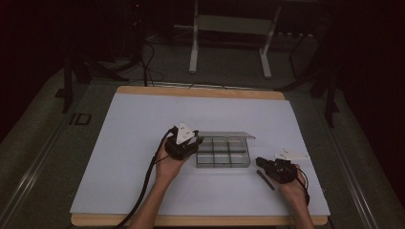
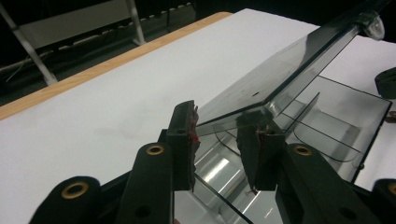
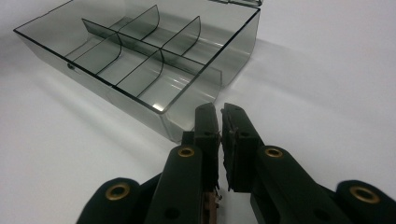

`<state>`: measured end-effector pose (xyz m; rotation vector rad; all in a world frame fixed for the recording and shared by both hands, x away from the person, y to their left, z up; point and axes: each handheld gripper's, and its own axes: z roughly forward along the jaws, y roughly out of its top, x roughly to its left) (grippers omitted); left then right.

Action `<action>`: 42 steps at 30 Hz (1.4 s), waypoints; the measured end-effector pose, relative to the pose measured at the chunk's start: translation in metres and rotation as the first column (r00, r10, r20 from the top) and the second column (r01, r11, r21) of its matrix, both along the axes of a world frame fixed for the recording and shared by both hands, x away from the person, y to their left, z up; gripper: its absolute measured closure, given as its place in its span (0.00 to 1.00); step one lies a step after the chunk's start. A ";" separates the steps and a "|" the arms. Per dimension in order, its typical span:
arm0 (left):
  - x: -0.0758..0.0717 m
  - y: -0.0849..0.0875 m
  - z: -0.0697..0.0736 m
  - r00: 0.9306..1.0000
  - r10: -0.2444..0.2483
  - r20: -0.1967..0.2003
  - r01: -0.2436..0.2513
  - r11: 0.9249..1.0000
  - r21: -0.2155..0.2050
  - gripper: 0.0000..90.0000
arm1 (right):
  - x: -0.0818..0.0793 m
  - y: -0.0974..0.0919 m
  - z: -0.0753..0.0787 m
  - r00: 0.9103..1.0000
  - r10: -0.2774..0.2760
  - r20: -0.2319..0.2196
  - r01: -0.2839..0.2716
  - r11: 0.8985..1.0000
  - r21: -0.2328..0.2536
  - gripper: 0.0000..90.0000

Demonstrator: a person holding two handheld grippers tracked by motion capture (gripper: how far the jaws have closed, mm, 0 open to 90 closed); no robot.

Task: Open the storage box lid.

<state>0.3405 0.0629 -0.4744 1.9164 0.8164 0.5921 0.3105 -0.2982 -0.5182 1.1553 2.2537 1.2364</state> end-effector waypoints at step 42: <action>0.047 0.001 -0.005 0.997 0.028 -0.073 -0.029 0.999 -0.019 0.83 | 0.001 0.000 -0.001 1.000 -0.002 -0.001 0.002 1.000 0.010 0.90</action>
